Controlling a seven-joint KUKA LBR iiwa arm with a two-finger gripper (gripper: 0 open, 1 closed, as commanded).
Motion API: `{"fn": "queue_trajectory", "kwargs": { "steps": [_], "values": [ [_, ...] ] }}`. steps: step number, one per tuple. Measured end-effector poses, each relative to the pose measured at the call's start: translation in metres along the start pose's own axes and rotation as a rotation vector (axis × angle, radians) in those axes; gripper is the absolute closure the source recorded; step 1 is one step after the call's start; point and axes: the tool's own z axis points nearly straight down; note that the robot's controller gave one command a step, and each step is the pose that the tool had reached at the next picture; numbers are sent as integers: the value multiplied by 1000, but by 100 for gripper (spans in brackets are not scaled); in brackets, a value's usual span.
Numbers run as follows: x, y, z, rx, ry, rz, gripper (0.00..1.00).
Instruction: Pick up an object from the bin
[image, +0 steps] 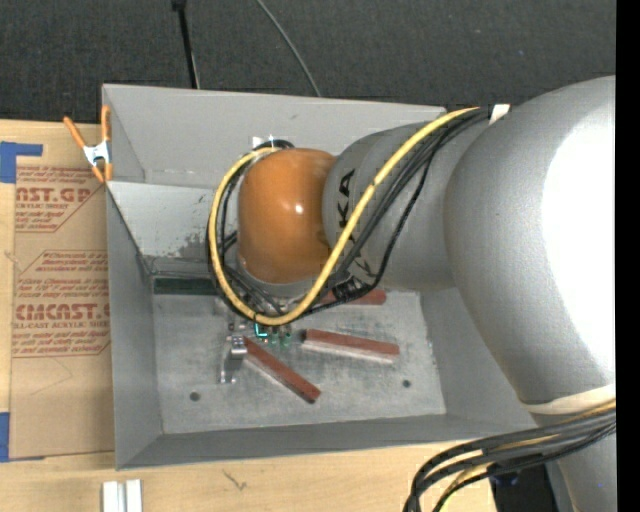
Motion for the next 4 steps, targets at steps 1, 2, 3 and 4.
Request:
{"fn": "queue_trajectory", "kwargs": {
  "steps": [1,2,3,4],
  "values": [
    [-2,-1,-4,-1,-7,1,0],
    [21,-61,55,-4,-13,-23,100],
    [21,-61,55,-4,-13,-23,100],
    [21,-61,55,-4,-13,-24,100]
  ]
}}
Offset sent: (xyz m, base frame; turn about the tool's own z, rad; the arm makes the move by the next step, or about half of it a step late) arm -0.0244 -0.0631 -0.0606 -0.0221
